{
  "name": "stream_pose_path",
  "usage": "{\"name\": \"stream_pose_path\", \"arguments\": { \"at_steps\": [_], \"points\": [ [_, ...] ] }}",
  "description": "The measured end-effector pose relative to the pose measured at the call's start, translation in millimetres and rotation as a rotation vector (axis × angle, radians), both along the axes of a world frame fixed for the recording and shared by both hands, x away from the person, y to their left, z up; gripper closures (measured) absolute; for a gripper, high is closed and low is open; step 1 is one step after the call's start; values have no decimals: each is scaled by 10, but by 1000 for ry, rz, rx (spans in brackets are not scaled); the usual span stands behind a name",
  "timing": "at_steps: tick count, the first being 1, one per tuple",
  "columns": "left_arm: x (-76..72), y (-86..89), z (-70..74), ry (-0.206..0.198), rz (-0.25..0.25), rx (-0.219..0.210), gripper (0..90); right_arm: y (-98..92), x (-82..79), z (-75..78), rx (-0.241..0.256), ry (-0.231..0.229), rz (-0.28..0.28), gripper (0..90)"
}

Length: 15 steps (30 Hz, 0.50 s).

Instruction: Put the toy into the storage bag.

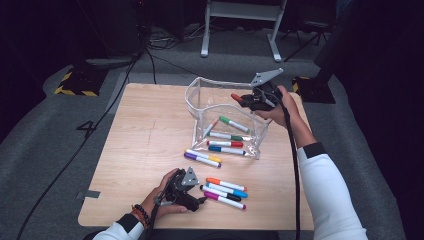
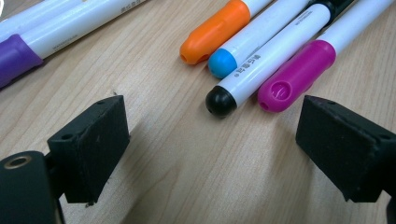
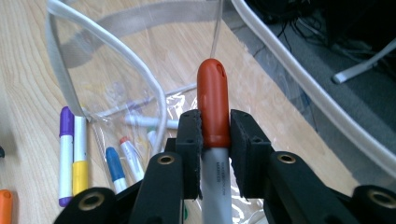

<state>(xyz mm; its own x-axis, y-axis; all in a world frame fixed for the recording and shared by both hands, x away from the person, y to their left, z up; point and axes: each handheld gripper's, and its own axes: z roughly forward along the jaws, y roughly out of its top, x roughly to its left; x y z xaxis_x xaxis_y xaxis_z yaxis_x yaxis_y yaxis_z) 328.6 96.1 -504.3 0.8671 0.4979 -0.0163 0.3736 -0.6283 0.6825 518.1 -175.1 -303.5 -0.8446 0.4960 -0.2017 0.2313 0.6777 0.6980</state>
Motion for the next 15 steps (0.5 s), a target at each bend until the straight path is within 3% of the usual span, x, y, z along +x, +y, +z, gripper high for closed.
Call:
{"name": "stream_pose_path", "arguments": {
  "at_steps": [4,9,11,15],
  "points": [
    [-2,0,0,1,2,1,99,19,44,-72,-85,46,-30,747],
    [-1,0,0,0,1,0,99,39,68,-144,-104,99,-16,743],
    [-2,0,0,1,2,1,99,75,69,-186,-128,97,-7,742],
    [-2,0,0,1,1,1,99,98,66,-203,-126,106,5,740]
  ]
}}
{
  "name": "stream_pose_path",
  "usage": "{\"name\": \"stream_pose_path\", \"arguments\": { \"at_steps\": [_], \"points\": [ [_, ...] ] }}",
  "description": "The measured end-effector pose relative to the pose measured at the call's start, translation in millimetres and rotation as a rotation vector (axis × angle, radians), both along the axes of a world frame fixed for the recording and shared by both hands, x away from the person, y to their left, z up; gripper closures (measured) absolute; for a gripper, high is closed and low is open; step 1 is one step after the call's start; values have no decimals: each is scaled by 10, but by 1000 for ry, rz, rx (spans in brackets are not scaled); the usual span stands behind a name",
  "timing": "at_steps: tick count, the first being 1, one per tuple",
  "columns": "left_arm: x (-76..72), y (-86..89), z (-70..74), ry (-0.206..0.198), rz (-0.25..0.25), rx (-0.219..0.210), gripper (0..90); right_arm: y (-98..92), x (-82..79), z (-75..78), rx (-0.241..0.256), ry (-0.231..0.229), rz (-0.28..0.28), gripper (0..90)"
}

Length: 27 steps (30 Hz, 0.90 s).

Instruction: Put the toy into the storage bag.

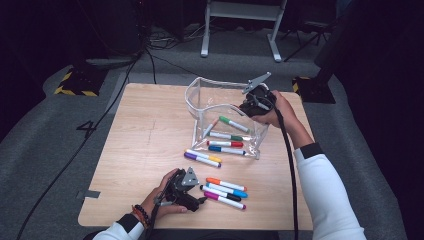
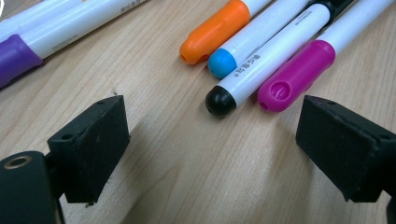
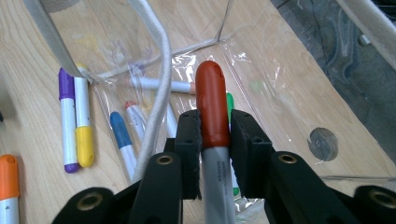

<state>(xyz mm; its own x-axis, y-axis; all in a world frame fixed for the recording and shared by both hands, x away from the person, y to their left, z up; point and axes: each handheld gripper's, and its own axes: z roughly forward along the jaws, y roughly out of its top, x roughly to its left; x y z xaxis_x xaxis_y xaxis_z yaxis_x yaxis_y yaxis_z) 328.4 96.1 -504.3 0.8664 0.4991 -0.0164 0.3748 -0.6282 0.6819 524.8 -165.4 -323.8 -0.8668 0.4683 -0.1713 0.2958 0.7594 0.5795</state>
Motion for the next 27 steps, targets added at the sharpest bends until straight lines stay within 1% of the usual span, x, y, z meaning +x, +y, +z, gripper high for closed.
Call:
{"name": "stream_pose_path", "arguments": {
  "at_steps": [1,2,3,4,6,9,14,15,16,19,21,22,24,27],
  "points": [
    [0,0,-1,0,-1,-1,99,-4,0,1,0,0,-3,711],
    [0,0,0,-1,-1,-1,99,-7,-1,-1,4,9,-5,652],
    [0,0,0,0,0,-1,99,-7,-5,-2,1,7,-11,615],
    [0,0,0,0,1,0,99,-13,-8,-1,1,0,-18,622],
    [0,0,0,0,-1,-1,99,-40,-19,13,17,-15,-30,596],
    [0,0,0,0,-2,-1,99,-101,-52,62,62,-34,-48,550],
    [0,0,0,0,-1,-1,99,-248,-156,140,124,-63,-58,481],
    [0,0,0,-1,-1,0,99,-285,-188,157,142,-72,-62,449],
    [-2,1,0,0,-5,-1,99,-315,-224,169,159,-81,-65,437],
    [-4,1,1,0,-9,-1,99,-395,-355,208,173,-116,-68,409],
    [-9,3,1,0,-9,1,99,-473,-438,243,221,-117,-59,396],
    [-14,5,1,0,-9,1,99,-507,-489,259,231,-127,-52,392],
    [-19,8,2,-2,-14,4,99,-574,-617,283,251,-151,-43,383],
    [-23,10,2,0,-11,2,100,-669,-837,294,258,-187,-25,368]
  ]
}}
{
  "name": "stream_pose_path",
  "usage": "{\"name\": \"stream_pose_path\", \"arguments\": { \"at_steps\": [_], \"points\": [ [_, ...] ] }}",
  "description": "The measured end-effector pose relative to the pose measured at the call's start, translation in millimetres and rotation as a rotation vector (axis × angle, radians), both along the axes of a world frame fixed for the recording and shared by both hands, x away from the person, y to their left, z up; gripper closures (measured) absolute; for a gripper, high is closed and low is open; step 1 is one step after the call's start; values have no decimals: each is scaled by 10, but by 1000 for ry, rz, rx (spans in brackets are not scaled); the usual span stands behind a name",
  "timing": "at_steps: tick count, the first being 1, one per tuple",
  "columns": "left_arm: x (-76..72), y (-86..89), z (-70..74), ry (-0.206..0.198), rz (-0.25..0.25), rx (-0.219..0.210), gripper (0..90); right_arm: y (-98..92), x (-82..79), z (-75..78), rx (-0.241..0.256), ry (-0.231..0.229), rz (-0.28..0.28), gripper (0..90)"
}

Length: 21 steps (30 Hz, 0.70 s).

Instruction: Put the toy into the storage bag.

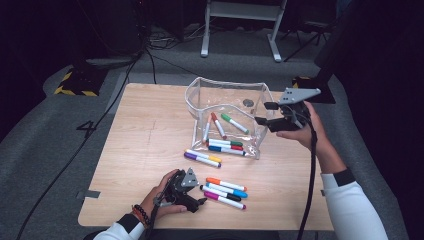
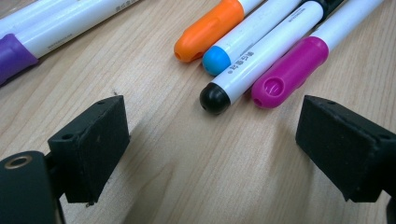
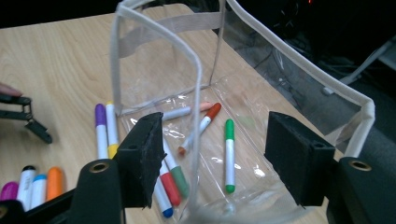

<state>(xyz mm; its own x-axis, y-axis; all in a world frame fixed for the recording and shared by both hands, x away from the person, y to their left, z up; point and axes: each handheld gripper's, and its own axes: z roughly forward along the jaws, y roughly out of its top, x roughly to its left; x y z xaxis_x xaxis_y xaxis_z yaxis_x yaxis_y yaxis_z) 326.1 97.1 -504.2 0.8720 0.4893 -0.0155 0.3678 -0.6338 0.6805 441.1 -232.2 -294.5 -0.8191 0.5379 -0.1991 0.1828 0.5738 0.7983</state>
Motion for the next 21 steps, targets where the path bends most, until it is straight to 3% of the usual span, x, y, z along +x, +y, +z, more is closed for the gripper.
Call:
{"name": "stream_pose_path", "arguments": {
  "at_steps": [2,4,6,7,8,9,15,21],
  "points": [
    [-1,2,0,1,-1,-1,99,-33,-72,-1,5,-9,5,367],
    [-2,8,0,1,-3,-1,99,-131,-268,-42,23,-20,30,358],
    [-2,8,-1,1,-2,-1,99,-164,-320,-64,29,-22,34,358],
    [-1,8,-1,1,-2,-1,99,-223,-435,-121,30,-32,34,358],
    [-1,8,-1,1,-2,-1,99,-223,-435,-121,30,-32,34,358],
    [-1,7,-1,1,-2,-1,99,-266,-526,-186,37,-23,42,358],
    [-4,9,-1,2,-2,-1,98,-334,-721,-436,57,1,53,357],
    [-4,10,-1,2,-1,-1,99,-245,-834,-772,42,38,87,361]
  ]
}}
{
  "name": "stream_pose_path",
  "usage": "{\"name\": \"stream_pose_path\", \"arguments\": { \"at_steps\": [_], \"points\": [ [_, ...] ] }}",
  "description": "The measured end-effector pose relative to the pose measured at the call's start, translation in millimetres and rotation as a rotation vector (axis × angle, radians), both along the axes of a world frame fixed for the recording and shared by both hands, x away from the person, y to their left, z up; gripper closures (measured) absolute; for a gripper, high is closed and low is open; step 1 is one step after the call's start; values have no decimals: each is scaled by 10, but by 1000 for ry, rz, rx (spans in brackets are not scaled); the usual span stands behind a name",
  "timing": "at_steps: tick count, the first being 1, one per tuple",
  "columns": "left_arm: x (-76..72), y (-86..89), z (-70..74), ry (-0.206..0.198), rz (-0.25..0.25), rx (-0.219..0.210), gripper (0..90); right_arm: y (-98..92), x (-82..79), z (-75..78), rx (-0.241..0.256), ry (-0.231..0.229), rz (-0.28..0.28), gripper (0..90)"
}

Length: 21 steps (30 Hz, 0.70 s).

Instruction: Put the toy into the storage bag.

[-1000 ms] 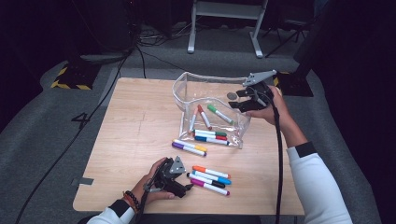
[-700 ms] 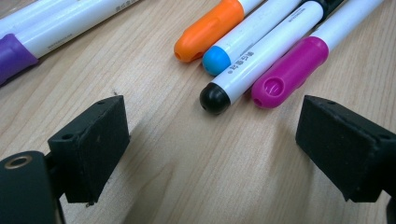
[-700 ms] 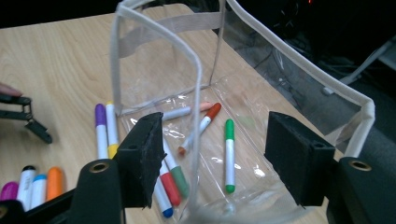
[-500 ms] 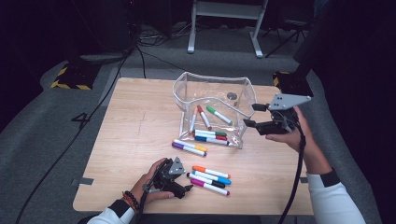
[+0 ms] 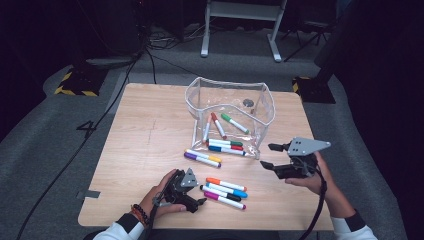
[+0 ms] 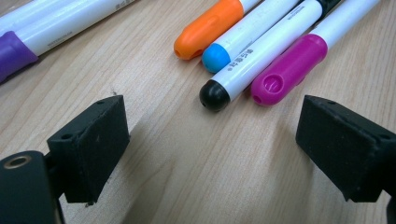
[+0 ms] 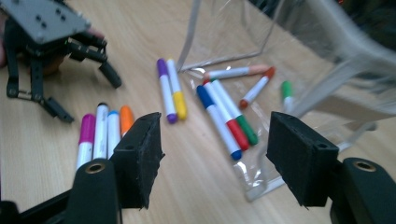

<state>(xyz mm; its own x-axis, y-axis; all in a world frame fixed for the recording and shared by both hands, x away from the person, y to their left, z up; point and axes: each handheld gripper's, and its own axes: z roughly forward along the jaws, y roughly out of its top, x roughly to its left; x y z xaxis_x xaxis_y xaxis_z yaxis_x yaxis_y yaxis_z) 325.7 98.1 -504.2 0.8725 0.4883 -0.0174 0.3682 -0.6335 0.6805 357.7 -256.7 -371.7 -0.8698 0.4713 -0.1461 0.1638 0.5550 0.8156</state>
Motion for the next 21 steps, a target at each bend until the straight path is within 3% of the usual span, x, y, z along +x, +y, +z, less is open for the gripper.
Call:
{"name": "stream_pose_path", "arguments": {
  "at_steps": [1,2,4,5,6,9,15,16,21],
  "points": [
    [0,0,0,0,0,0,98,0,0,0,0,0,0,361],
    [0,0,0,0,-1,0,99,75,-16,-144,-22,20,22,367],
    [-1,-2,-1,1,2,-3,99,159,-12,-291,-25,51,43,372],
    [-1,-2,-1,1,2,-3,98,159,-12,-291,-25,51,43,372],
    [0,0,0,0,0,0,99,261,1,-433,-45,70,69,377],
    [0,0,0,-1,0,1,98,406,37,-607,-64,102,99,386],
    [-1,0,0,-1,0,1,98,615,89,-811,-80,141,146,413],
    [-1,-1,0,-1,1,0,98,711,117,-889,-82,164,166,426],
    [-1,0,0,-1,1,1,98,915,180,-1021,-124,176,192,448]
  ]
}}
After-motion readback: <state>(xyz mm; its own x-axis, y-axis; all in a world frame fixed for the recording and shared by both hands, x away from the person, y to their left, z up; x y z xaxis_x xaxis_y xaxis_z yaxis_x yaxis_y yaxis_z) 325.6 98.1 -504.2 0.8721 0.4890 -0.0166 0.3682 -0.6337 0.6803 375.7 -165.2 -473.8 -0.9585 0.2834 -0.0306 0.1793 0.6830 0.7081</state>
